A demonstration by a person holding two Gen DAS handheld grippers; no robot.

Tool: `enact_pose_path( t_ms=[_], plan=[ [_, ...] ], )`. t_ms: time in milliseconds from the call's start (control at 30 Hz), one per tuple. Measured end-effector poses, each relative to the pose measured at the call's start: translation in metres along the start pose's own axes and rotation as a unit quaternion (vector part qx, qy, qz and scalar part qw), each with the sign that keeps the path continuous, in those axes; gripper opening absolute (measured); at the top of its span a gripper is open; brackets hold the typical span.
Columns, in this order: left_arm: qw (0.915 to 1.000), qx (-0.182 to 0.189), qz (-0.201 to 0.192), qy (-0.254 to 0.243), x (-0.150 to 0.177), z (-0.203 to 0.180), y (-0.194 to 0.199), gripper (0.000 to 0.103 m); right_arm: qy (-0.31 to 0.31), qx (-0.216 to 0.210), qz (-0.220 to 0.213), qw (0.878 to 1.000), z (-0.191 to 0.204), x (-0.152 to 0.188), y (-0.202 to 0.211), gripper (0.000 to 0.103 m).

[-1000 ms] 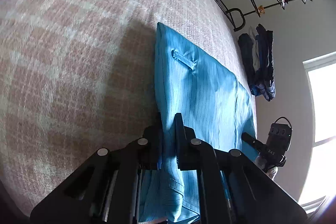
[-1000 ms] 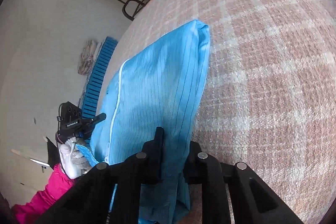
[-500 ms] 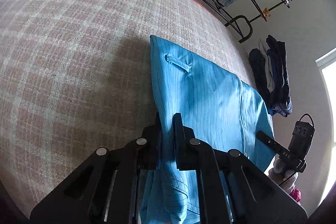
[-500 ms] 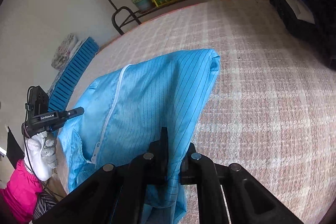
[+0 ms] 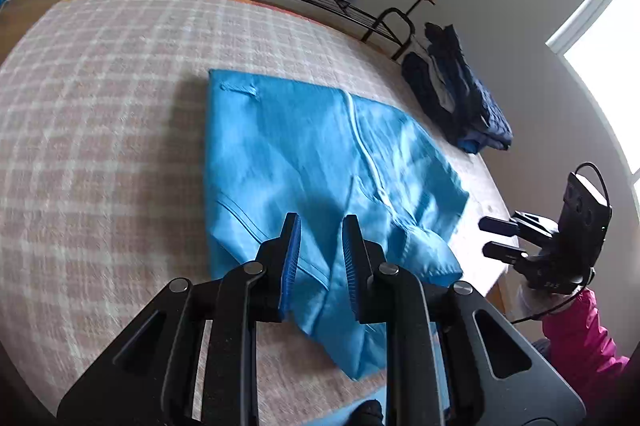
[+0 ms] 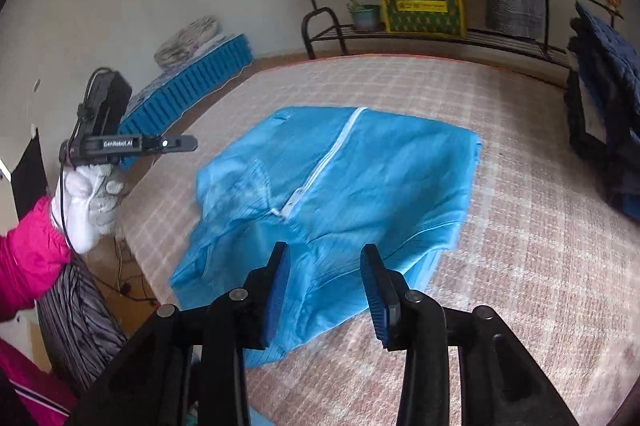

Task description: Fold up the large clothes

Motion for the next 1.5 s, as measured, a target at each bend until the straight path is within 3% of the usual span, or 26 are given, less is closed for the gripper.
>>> enact_pose_path(
  t_ms=[167,300,467,600,700,800,867,933,1000,1133,1167,1200,1300,1333,1500],
  plan=[
    [0.9978,0.029,0.059,-0.011,0.049,-0.029,-0.022,0.019,0.105,0.020,0.027,0.994,0.037,0.010,-0.023,0.051],
    [0.9951,0.041,0.090,0.002,0.067,-0.036,-0.042,0.019,0.152,0.053,0.035,0.986,0.043,0.009,-0.042,0.051],
    [0.9928,0.052,0.105,-0.025,0.077,-0.061,-0.054,0.019,0.166,0.089,0.025,0.982,0.035,-0.005,-0.056,0.045],
    [0.9913,0.059,0.113,-0.032,0.076,-0.076,-0.066,0.019,0.086,0.021,0.040,0.995,0.022,-0.015,-0.065,0.033],
    [0.9903,0.068,0.118,-0.026,0.076,-0.083,-0.078,0.019,-0.017,-0.042,0.040,0.998,-0.004,-0.018,-0.066,0.025],
    [0.9902,0.064,0.121,-0.028,0.075,-0.089,-0.090,0.019,-0.149,-0.117,0.040,0.981,-0.037,-0.012,-0.072,0.021],
    [0.9895,0.070,0.126,-0.015,0.073,-0.090,-0.099,0.021,-0.205,-0.155,0.042,0.965,-0.050,-0.007,-0.077,0.019],
    [0.9890,0.079,0.125,0.005,0.069,-0.090,-0.108,0.032,-0.236,-0.177,0.039,0.955,-0.056,-0.003,-0.078,0.014],
    [0.9877,0.093,0.121,0.033,0.066,-0.088,-0.115,0.036,-0.261,-0.205,0.037,0.943,-0.058,0.001,-0.079,0.010],
    [0.9861,0.103,0.117,0.057,0.064,-0.085,-0.131,0.033,-0.278,-0.213,0.043,0.936,-0.060,0.007,-0.083,0.008],
    [0.9863,0.103,0.119,0.050,0.065,-0.088,-0.135,0.024,-0.273,-0.211,0.046,0.937,-0.061,0.006,-0.084,0.008],
    [0.9871,0.098,0.120,0.040,0.066,-0.090,-0.138,0.000,-0.260,-0.203,0.047,0.943,-0.059,0.005,-0.082,0.009],
    [0.9898,0.088,0.110,0.023,0.068,-0.094,-0.136,0.000,-0.205,-0.153,0.046,0.966,-0.050,-0.007,-0.075,0.024],
    [0.9902,0.087,0.108,0.018,0.069,-0.097,-0.136,0.000,-0.191,-0.137,0.043,0.971,-0.047,-0.011,-0.073,0.034],
    [0.9924,0.075,0.090,-0.038,0.069,-0.114,-0.125,0.000,-0.172,-0.147,0.048,0.973,-0.032,-0.029,-0.080,0.032]
  ],
)
Point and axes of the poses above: each gripper's, at about its wrist camera, not at the fingertips, and y roughly against the way its jaws point, z to its left, x to its underside, the point moved 5 cm from there along -y, roughly the way its jaws point, and after that the axes turned 5 degrees about x, right-handed, at the moved point
